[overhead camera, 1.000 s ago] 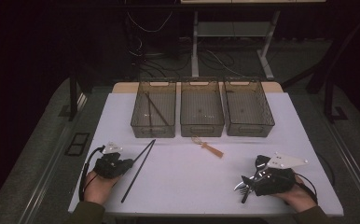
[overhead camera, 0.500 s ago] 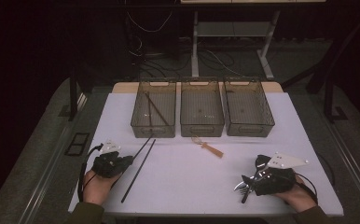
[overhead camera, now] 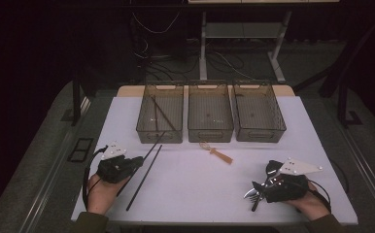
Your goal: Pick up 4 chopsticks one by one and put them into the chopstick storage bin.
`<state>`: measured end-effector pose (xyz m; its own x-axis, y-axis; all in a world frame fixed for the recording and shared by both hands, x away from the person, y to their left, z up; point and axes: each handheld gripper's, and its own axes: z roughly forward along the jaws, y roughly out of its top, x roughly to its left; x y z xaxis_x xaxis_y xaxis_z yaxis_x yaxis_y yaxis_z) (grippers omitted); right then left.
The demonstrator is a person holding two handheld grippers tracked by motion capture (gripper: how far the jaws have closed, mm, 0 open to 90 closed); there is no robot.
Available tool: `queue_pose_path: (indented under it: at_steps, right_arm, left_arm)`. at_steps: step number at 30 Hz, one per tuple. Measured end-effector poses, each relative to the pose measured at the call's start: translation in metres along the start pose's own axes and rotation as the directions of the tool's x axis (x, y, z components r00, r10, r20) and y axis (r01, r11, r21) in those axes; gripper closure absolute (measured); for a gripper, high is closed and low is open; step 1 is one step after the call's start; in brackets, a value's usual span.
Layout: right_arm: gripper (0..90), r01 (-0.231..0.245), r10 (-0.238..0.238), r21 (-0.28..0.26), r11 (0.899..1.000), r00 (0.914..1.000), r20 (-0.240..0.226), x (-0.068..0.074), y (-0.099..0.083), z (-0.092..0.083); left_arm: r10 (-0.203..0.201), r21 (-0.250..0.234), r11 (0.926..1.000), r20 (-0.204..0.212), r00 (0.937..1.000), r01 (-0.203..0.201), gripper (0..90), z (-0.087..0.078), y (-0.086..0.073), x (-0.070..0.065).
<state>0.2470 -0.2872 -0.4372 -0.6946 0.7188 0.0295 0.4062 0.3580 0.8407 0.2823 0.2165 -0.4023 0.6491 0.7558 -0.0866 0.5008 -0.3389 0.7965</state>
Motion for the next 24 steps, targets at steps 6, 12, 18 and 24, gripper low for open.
queue_pose_path:
  at_steps: [6,12,18,24]
  right_arm:
    - [3.0,-0.009,0.009,-0.004,1.000,1.0000,-0.003,0.000,0.000,0.000]
    - [3.0,-0.027,0.027,-0.011,1.000,0.9996,-0.001,-0.001,0.000,0.001]
    - [3.0,-0.035,0.035,-0.013,0.999,0.9994,-0.004,-0.002,0.000,0.004]
    - [3.0,-0.038,0.038,-0.008,0.999,0.9993,0.001,-0.003,0.000,0.006]
  left_arm:
    - [0.009,-0.029,0.9995,0.034,0.9994,-0.008,85.8,0.001,0.011,0.005]
    - [0.007,-0.044,0.9990,0.058,0.9983,-0.004,85.7,0.005,0.020,0.010]
    - [0.006,-0.053,0.9986,0.069,0.9976,-0.002,85.7,0.012,0.032,0.017]
    - [0.000,-0.069,0.9976,0.072,0.9974,0.005,85.7,0.017,0.042,0.022]
